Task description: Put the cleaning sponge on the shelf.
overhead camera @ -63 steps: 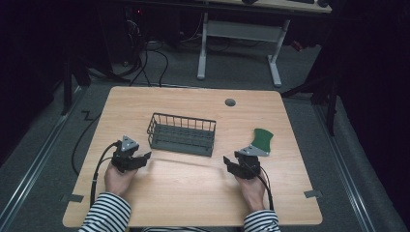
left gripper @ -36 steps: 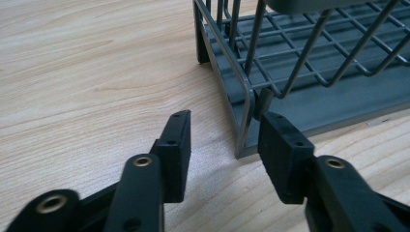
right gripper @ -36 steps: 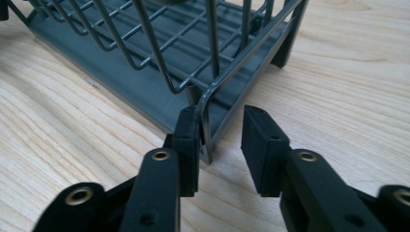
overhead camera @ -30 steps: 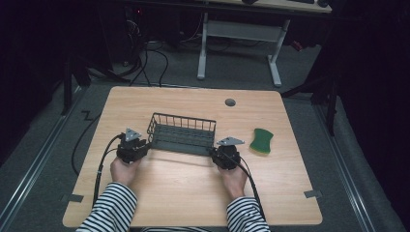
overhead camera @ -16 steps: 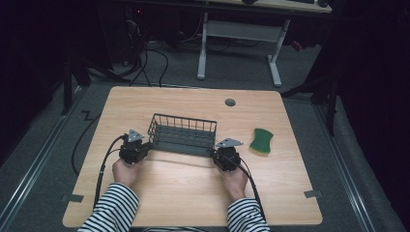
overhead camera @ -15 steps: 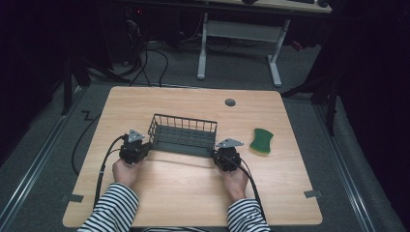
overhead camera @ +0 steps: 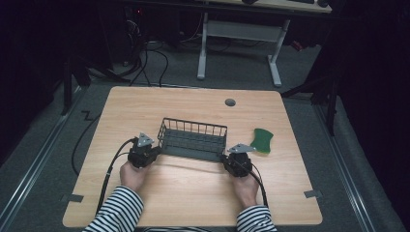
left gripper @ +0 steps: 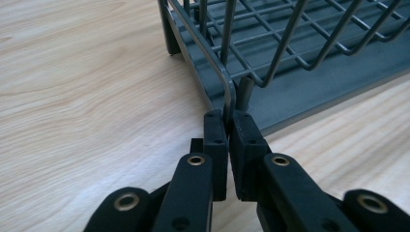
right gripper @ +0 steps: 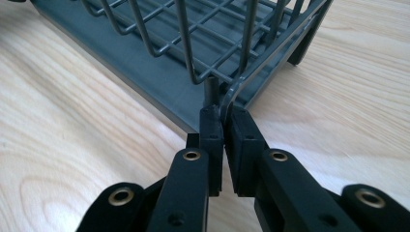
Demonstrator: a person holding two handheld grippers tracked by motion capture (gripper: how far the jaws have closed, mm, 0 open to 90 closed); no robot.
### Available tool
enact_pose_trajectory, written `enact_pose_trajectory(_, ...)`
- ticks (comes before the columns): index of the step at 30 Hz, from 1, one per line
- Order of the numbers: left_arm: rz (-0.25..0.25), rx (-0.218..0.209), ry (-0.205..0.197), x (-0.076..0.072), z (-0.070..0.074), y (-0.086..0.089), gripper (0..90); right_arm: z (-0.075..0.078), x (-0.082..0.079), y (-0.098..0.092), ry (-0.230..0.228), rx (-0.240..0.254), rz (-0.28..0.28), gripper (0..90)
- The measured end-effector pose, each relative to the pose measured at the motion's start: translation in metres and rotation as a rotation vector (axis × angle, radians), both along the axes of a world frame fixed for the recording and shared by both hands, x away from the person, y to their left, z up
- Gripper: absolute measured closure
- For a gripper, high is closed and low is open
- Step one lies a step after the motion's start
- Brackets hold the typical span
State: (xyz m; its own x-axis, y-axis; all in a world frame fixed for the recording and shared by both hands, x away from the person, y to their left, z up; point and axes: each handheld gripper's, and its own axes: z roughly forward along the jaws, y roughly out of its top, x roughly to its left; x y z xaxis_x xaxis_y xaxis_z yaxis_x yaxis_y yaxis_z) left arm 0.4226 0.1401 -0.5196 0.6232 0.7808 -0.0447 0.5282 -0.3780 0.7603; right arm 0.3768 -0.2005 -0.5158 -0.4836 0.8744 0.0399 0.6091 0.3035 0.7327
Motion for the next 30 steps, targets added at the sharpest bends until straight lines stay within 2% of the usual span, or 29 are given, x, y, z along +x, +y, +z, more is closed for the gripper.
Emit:
enact_pose_trajectory(4,-0.039,-0.015,0.003,-0.007,-0.001,-0.008,86.3,-0.001,-0.011,-0.014,-0.003,0.018,-0.002,85.9)
enact_pose_trajectory(10,-0.064,-0.030,0.010,-0.014,-0.003,-0.018,86.2,-0.001,-0.024,-0.026,-0.008,0.005,-0.007,86.0)
enact_pose_trajectory(20,-0.088,-0.045,0.018,-0.020,-0.003,-0.026,86.1,-0.002,-0.042,-0.036,-0.020,0.019,-0.022,85.9)
enact_pose_trajectory(26,-0.115,-0.042,0.019,-0.022,-0.003,-0.028,85.6,-0.002,-0.045,-0.041,-0.016,0.020,-0.031,85.4)
enact_pose_trajectory(28,-0.119,-0.051,0.021,-0.021,-0.003,-0.026,82.2,-0.002,-0.046,-0.041,-0.011,0.028,-0.036,82.5)
enact_pose_trajectory(30,-0.113,-0.052,0.019,-0.021,-0.003,-0.025,74.7,-0.004,-0.046,-0.041,-0.011,0.029,-0.033,73.7)
